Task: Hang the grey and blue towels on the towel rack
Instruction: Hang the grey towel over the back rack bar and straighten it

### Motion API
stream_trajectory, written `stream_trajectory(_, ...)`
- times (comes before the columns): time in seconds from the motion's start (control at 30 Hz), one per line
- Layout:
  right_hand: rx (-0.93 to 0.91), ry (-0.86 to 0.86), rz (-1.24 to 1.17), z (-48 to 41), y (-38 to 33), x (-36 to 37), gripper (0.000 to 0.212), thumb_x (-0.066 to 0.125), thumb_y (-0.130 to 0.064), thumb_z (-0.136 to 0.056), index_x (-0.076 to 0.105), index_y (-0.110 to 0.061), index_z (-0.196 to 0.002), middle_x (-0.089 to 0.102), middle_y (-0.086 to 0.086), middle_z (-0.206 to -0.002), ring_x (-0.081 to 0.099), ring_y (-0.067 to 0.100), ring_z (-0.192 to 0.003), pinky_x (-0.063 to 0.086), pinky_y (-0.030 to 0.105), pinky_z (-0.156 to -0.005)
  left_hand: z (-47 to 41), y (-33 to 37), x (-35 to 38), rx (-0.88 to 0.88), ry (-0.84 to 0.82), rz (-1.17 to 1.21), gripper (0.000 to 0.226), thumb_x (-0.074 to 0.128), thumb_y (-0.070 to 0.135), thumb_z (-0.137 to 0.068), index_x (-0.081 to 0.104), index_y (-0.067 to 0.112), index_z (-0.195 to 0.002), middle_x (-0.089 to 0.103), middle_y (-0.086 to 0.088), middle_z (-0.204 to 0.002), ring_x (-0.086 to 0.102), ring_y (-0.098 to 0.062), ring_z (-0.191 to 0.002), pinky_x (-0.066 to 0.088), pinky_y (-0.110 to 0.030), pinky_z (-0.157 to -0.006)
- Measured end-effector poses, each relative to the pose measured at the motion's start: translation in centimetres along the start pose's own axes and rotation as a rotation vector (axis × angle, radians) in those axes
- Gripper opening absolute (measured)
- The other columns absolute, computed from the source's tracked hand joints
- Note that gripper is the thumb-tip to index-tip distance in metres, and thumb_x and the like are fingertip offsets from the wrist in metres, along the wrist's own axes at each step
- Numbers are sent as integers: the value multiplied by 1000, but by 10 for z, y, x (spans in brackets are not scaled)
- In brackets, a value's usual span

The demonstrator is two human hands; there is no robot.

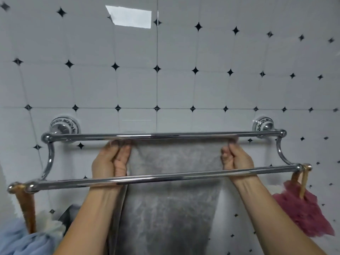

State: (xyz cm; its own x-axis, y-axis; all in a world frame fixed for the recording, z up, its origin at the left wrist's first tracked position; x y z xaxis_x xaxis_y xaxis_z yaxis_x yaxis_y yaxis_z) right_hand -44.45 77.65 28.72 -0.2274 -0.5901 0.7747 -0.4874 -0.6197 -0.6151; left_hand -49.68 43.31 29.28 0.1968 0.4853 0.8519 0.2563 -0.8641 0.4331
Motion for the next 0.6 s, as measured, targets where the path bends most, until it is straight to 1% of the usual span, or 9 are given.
stream_trajectory(0.07,-34,-28,-27,-7,-9,17,28,46,-1,-95,54,-21,-77,49,-10,-41,38,0,-29,26,11,-28,-4,4,13,36,-46,40,32,36,-11,-93,60,8,-82,75,-1,-73,74,-15,-77,60,-29,-73)
stream_trajectory(0.13,10,-118,-84,-12,-18,32,21,54,-12,-86,59,-23,-68,40,-10,-36,28,3,-24,17,12,-27,-6,9,30,74,-96,78,29,40,-8,-94,63,7,-83,75,-3,-76,74,-16,-81,60,-30,-77)
stream_trajectory(0.2,43,-222,-178,-14,-25,44,22,56,-20,-81,63,-24,-60,32,-8,-31,28,6,-23,16,12,-27,-5,12,44,97,-153,91,31,45,-2,-94,71,8,-83,75,-3,-84,73,-15,-87,58,-27,-81)
stream_trajectory(0.3,20,-280,-309,-16,-28,46,20,69,-14,-68,55,-22,-57,30,-8,-33,31,5,-26,22,11,-32,-3,12,51,111,-229,79,34,44,-1,-90,75,12,-84,75,-1,-93,70,-13,-96,56,-22,-84)
stream_trajectory(0.37,-22,-338,-330,-16,-30,40,18,77,-12,-47,66,-20,-59,42,-10,-42,39,2,-36,34,11,-43,-1,12,49,138,-317,68,38,36,-7,-89,69,10,-86,71,-2,-92,68,-14,-97,54,-24,-88)
stream_trajectory(0.43,-10,-480,-388,-18,-30,33,31,72,-9,-53,76,-12,-84,60,-3,-63,59,9,-59,47,19,-74,0,12,41,156,-353,134,35,35,-11,-81,65,7,-88,69,-4,-89,68,-17,-96,54,-31,-92)
stream_trajectory(0.5,12,-624,-430,-15,-32,34,38,58,-8,-72,62,2,-108,63,13,-89,61,28,-90,33,35,-100,2,14,36,161,-369,249,29,46,-3,-71,69,3,-89,72,-6,-88,69,-22,-95,53,-41,-95)
stream_trajectory(0.53,-32,-633,-387,-14,-34,33,35,55,-12,-79,54,5,-110,59,18,-96,55,33,-98,25,40,-102,4,14,37,164,-404,292,26,49,3,-72,70,2,-88,72,-7,-88,69,-24,-95,51,-44,-97)
stream_trajectory(0.6,-110,-608,-331,-10,-40,38,30,62,-27,-87,54,1,-95,58,18,-95,52,34,-99,26,46,-101,7,12,44,193,-412,295,20,54,19,-82,70,7,-82,70,-3,-83,66,-21,-92,46,-44,-100)
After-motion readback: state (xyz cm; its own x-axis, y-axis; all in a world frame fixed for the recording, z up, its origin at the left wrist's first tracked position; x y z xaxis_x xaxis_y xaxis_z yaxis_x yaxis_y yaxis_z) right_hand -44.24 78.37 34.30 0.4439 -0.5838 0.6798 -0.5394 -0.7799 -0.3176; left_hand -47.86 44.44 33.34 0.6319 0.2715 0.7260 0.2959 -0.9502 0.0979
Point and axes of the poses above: each hand's wrist, its own z-axis away from the middle knuckle, its own x-axis out of the palm, y = z × x, the point moved 5 cm from there along -z, towards the middle knuckle
